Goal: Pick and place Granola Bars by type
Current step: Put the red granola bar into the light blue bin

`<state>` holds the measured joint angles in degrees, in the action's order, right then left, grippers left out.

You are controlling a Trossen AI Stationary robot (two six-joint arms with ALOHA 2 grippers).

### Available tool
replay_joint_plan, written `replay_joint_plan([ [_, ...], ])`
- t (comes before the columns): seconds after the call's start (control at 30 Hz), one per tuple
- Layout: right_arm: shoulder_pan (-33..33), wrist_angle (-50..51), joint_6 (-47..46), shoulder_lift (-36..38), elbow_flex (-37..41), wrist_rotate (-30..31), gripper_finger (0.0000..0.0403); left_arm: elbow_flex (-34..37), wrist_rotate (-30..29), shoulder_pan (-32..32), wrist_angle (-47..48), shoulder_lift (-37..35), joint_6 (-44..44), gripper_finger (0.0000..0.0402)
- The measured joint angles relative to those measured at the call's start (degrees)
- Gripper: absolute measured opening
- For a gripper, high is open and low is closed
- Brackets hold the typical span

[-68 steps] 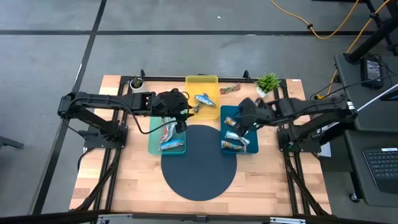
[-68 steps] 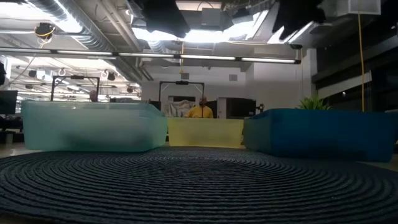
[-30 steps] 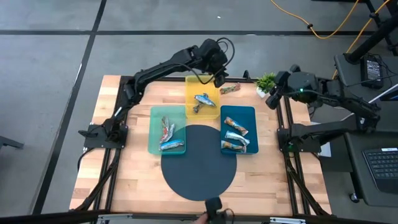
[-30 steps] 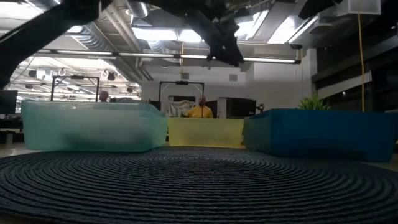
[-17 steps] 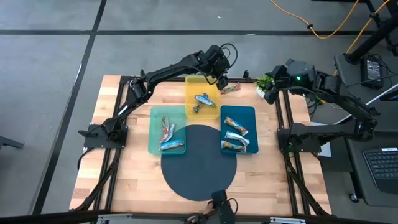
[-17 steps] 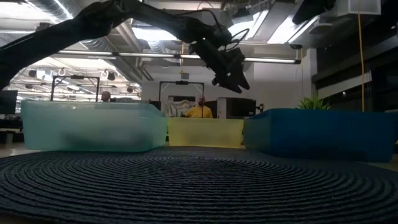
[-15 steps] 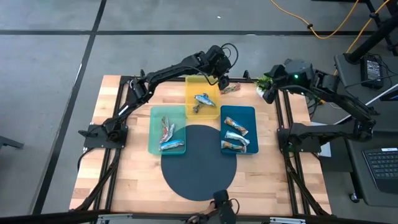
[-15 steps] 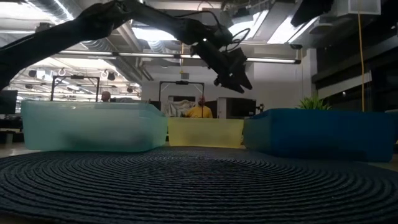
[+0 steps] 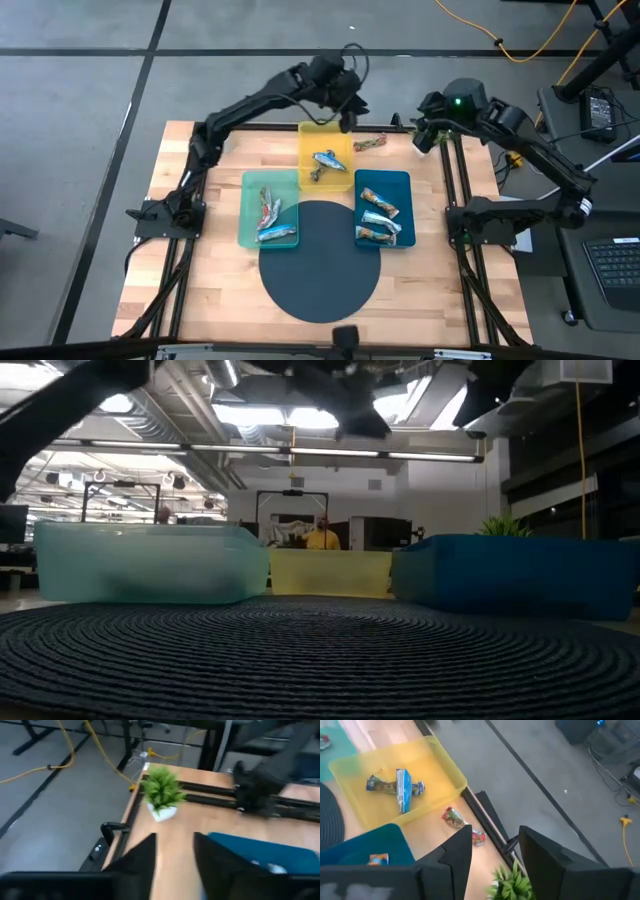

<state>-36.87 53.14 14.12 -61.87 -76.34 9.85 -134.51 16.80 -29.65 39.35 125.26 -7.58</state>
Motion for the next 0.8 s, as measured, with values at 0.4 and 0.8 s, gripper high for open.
replay_joint_plan([
  [0.4, -12.0, -5.3, 9.2, -4.8, 0.0, -17.9, 0.0165, 0.1, 26.0, 3.3, 15.8, -14.8, -3.7, 0.0001],
  [0.8, -14.0, -10.0, 13.0, -9.9, 0.0, -23.2, 0.0165, 0.1, 7.7, 18.3, 24.5, -23.6, -0.1, 0.0001],
])
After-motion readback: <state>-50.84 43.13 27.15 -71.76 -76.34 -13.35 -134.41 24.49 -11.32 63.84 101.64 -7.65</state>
